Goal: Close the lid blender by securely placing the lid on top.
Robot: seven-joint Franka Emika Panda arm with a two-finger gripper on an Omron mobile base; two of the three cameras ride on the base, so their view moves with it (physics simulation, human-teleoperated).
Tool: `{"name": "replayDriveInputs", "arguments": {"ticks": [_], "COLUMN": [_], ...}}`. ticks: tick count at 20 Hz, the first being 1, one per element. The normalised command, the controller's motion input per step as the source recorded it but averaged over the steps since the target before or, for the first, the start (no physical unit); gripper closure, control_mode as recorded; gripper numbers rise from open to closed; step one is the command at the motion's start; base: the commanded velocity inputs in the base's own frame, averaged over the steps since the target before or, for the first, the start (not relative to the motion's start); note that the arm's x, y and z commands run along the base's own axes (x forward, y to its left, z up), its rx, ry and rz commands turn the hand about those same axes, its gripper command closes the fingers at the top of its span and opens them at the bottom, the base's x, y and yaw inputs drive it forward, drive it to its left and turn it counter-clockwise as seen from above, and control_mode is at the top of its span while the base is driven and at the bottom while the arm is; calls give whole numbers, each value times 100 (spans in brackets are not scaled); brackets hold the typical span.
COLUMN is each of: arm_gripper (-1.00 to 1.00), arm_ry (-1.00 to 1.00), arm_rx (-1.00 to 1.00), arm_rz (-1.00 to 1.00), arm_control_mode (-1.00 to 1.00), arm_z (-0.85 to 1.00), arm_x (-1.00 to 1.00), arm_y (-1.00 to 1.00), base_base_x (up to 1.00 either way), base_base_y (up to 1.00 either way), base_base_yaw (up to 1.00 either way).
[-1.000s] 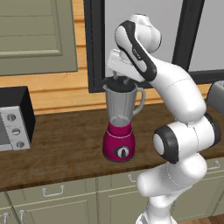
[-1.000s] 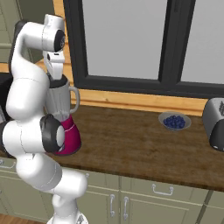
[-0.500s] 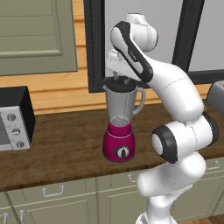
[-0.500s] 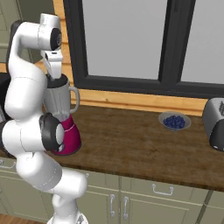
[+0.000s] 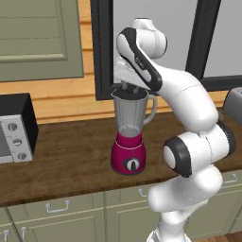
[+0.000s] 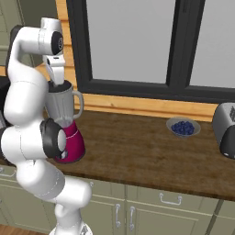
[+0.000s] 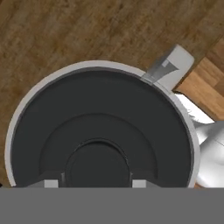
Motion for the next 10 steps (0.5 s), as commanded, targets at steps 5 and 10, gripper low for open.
{"name": "replayDriveInputs", "arguments": {"ticks": [5, 10], "arm_gripper": [-100, -100], "arm_ry": [-10, -16], "arm_rx": [0, 0], "arm_rz": [0, 0], "arm_control_mode": [-100, -100], "arm_z": [-36, -5], "arm_x": [-29, -17], "arm_y": [4, 0], "base_base_x": [0, 0], "base_base_y": [0, 0], "base_base_yaw": [0, 0]}}
